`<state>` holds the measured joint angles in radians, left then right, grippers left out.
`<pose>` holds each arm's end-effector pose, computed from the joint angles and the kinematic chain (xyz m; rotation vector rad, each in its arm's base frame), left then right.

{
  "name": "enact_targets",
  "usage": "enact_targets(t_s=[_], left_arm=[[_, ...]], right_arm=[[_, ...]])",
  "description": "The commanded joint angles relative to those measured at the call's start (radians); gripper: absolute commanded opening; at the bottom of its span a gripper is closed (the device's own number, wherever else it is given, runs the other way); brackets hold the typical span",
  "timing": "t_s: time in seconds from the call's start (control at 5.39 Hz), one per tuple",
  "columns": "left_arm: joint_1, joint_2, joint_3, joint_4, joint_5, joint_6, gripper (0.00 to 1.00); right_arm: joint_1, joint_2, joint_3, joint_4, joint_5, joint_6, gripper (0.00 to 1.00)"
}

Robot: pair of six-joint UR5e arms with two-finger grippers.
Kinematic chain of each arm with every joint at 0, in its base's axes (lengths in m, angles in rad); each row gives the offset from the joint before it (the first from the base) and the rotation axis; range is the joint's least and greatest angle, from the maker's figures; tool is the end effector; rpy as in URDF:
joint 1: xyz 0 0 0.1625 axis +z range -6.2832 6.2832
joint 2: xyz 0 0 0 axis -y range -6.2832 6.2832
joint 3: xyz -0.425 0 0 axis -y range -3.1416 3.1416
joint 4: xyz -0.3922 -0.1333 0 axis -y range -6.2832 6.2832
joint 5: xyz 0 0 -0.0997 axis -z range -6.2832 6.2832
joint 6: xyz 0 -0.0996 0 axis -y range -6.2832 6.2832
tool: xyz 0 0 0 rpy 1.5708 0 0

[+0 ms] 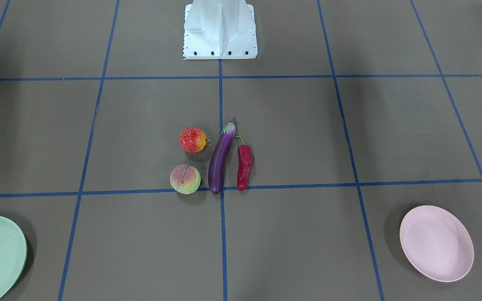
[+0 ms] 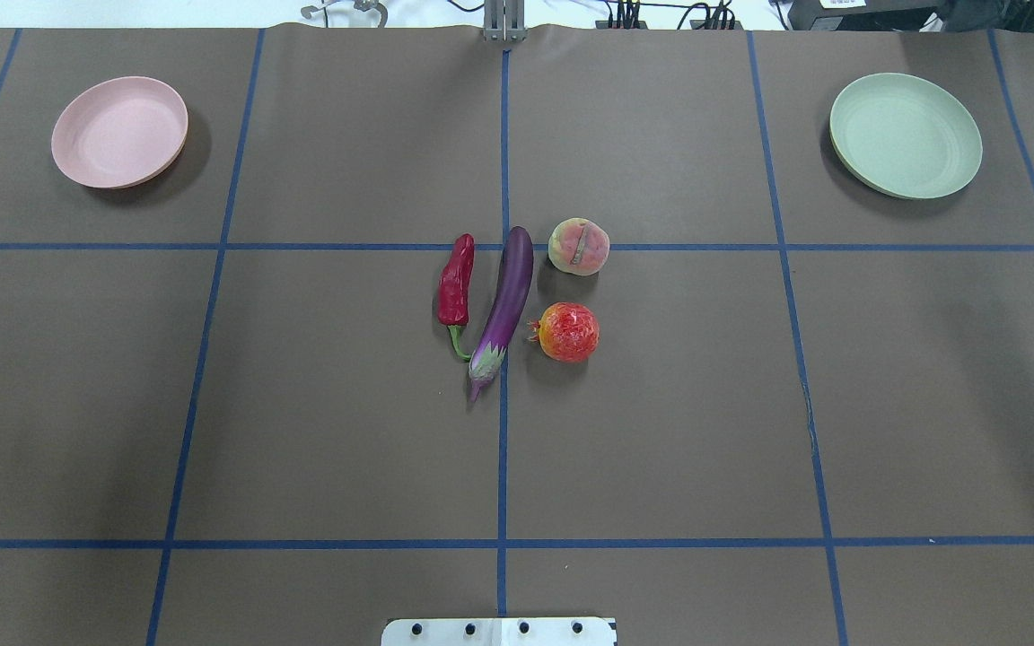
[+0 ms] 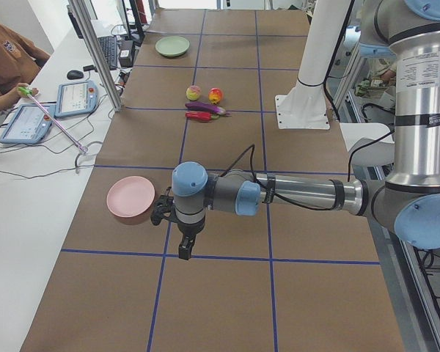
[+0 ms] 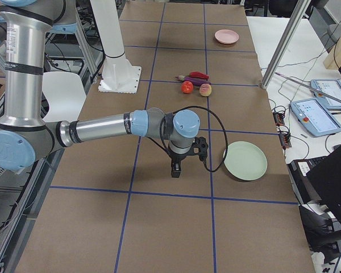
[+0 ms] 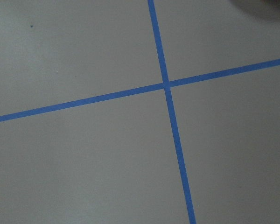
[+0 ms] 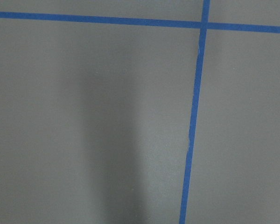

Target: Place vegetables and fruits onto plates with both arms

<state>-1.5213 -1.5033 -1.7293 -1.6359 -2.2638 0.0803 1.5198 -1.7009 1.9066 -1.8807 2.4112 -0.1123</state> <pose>-0.0462 -0.4752 0.6111 0.1606 0.6901 0.1784 0.0376 -0.4235 0.5803 -0.0722 -0.8426 -0.1097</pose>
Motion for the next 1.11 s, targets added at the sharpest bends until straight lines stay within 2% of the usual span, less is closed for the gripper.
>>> enact_targets(t_s=[0.0,0.37,0.56,0.74,0.93], left_arm=[[0.052,-0.047,-0.057,0.008,-0.049,-0.002,1.0],[0.155,-0.106,-0.087,-0.025,-0.057,-0.026,1.0],[0.246,-0.192,-0.082,-0.024,-0.05,-0.078,1.0],[0.356,-0.265,-0.075,-0.028,-0.052,-0.212,1.0],[0.486,-0.378,-0.05,-0.025,-0.037,-0.435,1.0]], right_arm=[[-0.001,0.006,0.0,0.012,0.002,0.002,1.0],[-0.001,0.006,-0.001,0.043,0.0,0.0,1.0],[-0.003,0.03,-0.001,0.043,0.0,0.002,1.0],[-0.004,0.032,-0.012,0.048,-0.001,0.012,1.0],[-0.009,0.047,-0.021,0.064,0.003,0.016,1.0]])
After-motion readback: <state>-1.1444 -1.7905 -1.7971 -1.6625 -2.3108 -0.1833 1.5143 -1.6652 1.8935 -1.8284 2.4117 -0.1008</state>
